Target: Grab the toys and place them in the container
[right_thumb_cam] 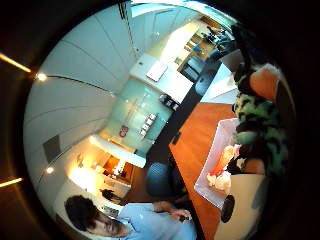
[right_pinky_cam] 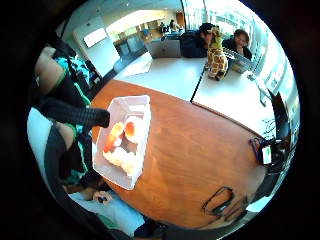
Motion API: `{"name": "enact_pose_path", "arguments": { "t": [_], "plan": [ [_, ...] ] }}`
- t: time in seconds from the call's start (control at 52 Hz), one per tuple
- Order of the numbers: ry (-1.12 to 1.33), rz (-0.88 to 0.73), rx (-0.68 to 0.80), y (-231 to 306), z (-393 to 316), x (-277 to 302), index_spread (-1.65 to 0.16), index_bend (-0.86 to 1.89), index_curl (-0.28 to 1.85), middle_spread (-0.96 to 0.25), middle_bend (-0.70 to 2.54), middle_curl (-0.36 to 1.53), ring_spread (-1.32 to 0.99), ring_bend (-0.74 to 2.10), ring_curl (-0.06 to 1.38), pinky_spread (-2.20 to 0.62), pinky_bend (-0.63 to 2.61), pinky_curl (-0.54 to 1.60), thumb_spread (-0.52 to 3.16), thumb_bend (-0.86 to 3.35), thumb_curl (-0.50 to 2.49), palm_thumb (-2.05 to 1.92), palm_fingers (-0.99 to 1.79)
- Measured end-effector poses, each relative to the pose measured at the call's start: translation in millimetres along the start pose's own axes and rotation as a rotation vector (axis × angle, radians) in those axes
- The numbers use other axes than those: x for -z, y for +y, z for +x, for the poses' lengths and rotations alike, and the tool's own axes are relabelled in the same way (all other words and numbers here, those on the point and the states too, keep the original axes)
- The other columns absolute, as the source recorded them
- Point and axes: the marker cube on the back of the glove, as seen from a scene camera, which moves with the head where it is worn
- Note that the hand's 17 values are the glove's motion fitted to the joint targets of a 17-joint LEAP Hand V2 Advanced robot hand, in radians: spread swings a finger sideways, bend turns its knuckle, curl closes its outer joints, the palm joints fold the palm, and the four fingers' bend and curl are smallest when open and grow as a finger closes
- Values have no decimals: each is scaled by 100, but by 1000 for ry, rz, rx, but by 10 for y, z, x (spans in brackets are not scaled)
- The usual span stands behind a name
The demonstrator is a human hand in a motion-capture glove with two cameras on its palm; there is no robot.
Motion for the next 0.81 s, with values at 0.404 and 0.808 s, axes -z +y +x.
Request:
{"name": "enact_pose_path", "arguments": {
  "t": [0.404, 0.808],
  "plan": [
    [51, -216, -35, 451, 376, -309, -29, 28, 32, 4, 19, 42, -8, 69, 45, -20, 132, 43, 143, 33, 47, -4, -6],
    [176, -397, -198, 1566, 1807, -653, -30, 37, 39, 4, 17, 38, -3, 54, 37, -9, 116, 35, 153, 18, 32, -3, 3]
  ]
}}
